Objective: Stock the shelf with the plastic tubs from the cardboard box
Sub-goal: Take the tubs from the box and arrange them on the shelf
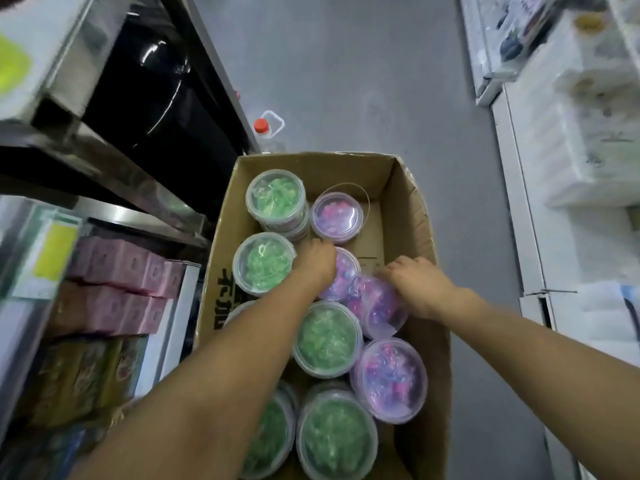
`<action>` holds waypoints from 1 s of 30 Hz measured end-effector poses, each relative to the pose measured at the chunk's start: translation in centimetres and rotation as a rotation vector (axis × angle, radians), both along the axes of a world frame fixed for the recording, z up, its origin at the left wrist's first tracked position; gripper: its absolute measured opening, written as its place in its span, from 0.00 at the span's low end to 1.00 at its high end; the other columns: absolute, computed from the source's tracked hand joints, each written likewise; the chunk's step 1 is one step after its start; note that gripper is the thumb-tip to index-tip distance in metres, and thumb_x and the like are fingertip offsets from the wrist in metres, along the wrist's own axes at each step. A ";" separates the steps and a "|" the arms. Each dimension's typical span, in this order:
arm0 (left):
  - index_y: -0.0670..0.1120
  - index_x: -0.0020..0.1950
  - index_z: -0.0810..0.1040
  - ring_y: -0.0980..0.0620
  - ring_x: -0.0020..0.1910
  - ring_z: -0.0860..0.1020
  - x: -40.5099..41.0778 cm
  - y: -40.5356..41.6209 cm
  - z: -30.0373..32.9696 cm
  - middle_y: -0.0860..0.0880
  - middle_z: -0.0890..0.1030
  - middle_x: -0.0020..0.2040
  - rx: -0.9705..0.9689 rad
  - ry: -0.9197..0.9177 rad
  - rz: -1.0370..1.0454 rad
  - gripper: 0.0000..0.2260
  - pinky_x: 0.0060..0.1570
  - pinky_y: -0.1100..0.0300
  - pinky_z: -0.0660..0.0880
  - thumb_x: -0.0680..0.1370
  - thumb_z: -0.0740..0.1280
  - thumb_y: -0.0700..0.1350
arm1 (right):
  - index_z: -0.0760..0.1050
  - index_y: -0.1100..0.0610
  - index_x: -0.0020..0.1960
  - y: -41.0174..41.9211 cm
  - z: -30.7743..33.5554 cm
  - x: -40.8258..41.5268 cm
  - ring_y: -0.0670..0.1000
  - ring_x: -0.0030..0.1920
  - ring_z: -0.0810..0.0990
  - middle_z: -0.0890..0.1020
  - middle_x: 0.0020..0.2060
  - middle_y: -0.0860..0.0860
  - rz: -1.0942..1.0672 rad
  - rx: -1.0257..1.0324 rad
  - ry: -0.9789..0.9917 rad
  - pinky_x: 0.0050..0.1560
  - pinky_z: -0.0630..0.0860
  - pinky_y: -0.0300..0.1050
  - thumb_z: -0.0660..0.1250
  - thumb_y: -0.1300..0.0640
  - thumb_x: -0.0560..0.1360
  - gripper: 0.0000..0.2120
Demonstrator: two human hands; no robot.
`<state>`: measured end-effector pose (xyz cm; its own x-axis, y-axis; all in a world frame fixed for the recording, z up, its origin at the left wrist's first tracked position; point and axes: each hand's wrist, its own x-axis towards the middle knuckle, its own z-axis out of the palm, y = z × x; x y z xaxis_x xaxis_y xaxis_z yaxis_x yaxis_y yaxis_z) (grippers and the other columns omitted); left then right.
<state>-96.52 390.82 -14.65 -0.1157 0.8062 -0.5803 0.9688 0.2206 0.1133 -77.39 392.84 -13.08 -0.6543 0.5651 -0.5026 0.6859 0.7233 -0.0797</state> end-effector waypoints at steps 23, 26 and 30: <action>0.39 0.64 0.68 0.40 0.58 0.76 1.1 -0.5 3.1 0.40 0.75 0.61 0.158 -0.147 0.216 0.19 0.53 0.50 0.73 0.78 0.67 0.47 | 0.76 0.48 0.56 1.7 7.5 1.5 0.49 0.51 0.72 0.80 0.49 0.45 0.110 0.123 0.194 0.49 0.65 0.44 0.67 0.48 0.75 0.11; 0.40 0.62 0.68 0.41 0.55 0.76 0.9 -3.1 6.2 0.41 0.76 0.58 0.269 -0.279 0.468 0.18 0.51 0.51 0.72 0.78 0.67 0.47 | 0.77 0.50 0.54 0.7 10.5 2.0 0.50 0.53 0.73 0.79 0.50 0.46 0.027 0.117 0.251 0.47 0.62 0.43 0.66 0.50 0.76 0.08; 0.44 0.51 0.68 0.43 0.48 0.77 1.2 -8.7 10.8 0.43 0.77 0.50 0.448 -0.413 0.794 0.11 0.49 0.51 0.75 0.77 0.68 0.47 | 0.76 0.53 0.50 -1.7 14.4 3.4 0.55 0.50 0.76 0.80 0.47 0.51 -0.110 0.072 0.353 0.47 0.70 0.46 0.66 0.53 0.75 0.05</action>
<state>-95.31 382.15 -3.85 -0.5737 0.7366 -0.3583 0.4248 0.6415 0.6388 -74.00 391.15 1.33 -0.7136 0.6672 -0.2137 0.6992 0.6594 -0.2763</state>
